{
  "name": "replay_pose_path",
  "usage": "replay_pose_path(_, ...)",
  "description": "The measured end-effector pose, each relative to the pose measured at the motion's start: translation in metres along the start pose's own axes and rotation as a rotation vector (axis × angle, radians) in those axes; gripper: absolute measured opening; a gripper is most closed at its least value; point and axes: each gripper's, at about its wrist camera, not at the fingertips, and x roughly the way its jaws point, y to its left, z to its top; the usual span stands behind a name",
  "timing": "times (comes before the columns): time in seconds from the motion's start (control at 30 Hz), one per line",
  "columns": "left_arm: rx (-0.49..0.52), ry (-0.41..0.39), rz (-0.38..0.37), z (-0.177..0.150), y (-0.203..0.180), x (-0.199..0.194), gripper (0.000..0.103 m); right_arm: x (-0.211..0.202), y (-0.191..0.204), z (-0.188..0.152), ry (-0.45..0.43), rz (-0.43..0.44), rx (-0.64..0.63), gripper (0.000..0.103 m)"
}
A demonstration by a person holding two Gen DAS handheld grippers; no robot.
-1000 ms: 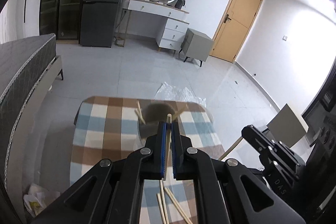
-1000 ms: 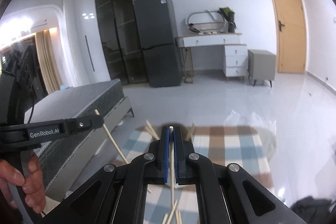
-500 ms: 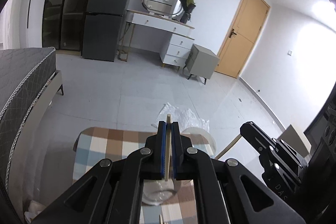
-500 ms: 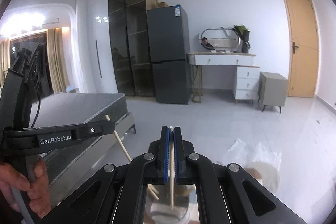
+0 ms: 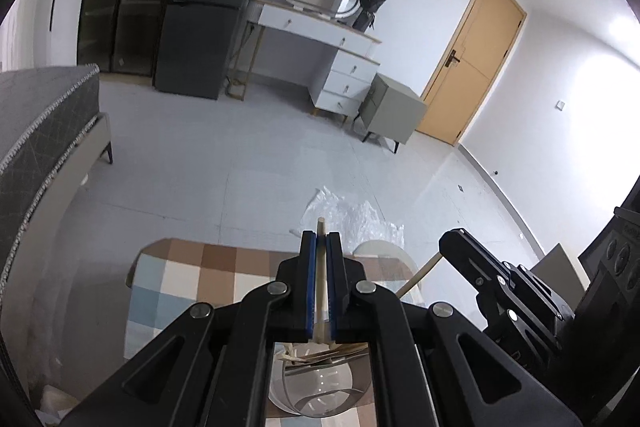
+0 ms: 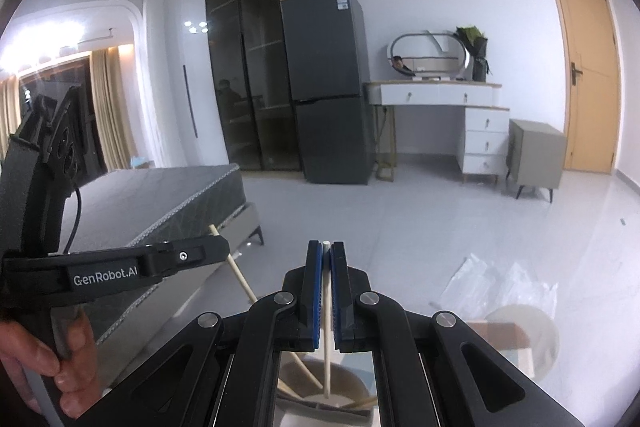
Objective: Organize utensils
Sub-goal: 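Carry both held chopsticks up and over the white caddy, then open both tools to drop the chopsticks into the caddy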
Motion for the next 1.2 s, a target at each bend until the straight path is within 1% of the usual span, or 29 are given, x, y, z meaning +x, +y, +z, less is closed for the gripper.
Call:
replay_pose_path(0.07,-0.007,0.014,-0.021,-0.004,0.002,0.004,0.0,0.003,-0.002,-0.001,0.009,-0.006,0.002,0.003)
replay_pose_path(0.13,-0.007,0.024,-0.034,-0.001,0.001,0.007,0.0,0.003,-0.003,-0.006,0.013,-0.005,0.0,0.003)
replay_pose_path(0.23,0.02,0.031,-0.044,-0.004,-0.002,0.006,0.0,0.008,-0.008,-0.012,0.025,-0.002,0.006,0.003)
replay_pose_path(0.3,0.036,0.045,-0.044,-0.005,-0.004,0.007,0.0,0.013,-0.011,-0.018,0.05,0.001,0.018,0.003)
replay_pose_path(0.37,0.057,0.07,-0.039,-0.006,-0.007,0.01,0.0,0.017,-0.014,-0.022,0.064,0.004,0.031,0.004)
replay_pose_path(0.4,0.063,0.086,-0.04,-0.001,-0.009,0.017,0.0,0.018,-0.017,-0.026,0.074,0.017,0.048,0.004)
replay_pose_path(0.47,0.073,0.121,-0.051,-0.004,-0.011,0.021,0.0,0.018,-0.02,-0.034,0.105,0.016,0.073,0.005)
replay_pose_path(0.53,0.079,0.153,-0.036,-0.006,-0.009,0.024,0.001,0.016,-0.022,-0.04,0.129,0.039,0.099,0.007)
replay_pose_path(0.57,0.079,0.163,-0.031,-0.007,-0.009,0.025,0.006,0.014,-0.023,-0.042,0.131,0.043,0.108,0.007)
replay_pose_path(0.6,0.074,0.171,-0.022,-0.009,-0.009,0.024,0.02,0.012,-0.025,-0.044,0.13,0.042,0.113,0.007)
replay_pose_path(0.63,0.064,0.168,-0.016,-0.01,-0.008,0.021,0.03,0.009,-0.026,-0.046,0.132,0.043,0.118,0.01)
replay_pose_path(0.67,0.052,0.155,-0.014,-0.011,-0.006,0.016,0.051,0.003,-0.029,-0.048,0.132,0.042,0.131,0.012)
replay_pose_path(0.7,0.043,0.141,-0.01,-0.011,-0.005,0.012,0.063,-0.002,-0.032,-0.048,0.129,0.044,0.147,0.019)
replay_pose_path(0.73,0.03,0.119,0.0,-0.012,-0.004,0.006,0.065,-0.006,-0.035,-0.049,0.127,0.054,0.165,0.027)
replay_pose_path(0.77,0.023,0.11,0.011,-0.012,-0.003,0.001,0.066,-0.009,-0.036,-0.049,0.127,0.059,0.175,0.029)
replay_pose_path(0.87,0.002,0.116,0.027,-0.012,-0.002,-0.004,0.067,-0.023,-0.04,-0.05,0.117,0.038,0.173,0.035)
replay_pose_path(0.93,-0.007,0.122,0.038,-0.014,-0.002,-0.009,0.068,-0.031,-0.042,-0.05,0.116,0.034,0.184,0.043)
replay_pose_path(1.0,-0.006,0.121,0.061,-0.015,-0.004,-0.015,0.074,-0.037,-0.045,-0.051,0.115,0.035,0.19,0.044)
replay_pose_path(1.1,-0.007,0.105,0.076,-0.018,-0.006,-0.027,0.076,-0.05,-0.046,-0.05,0.106,0.022,0.185,0.046)
replay_pose_path(1.2,0.0,0.087,0.111,-0.022,-0.007,-0.037,0.08,-0.061,-0.047,-0.05,0.095,0.007,0.184,0.05)
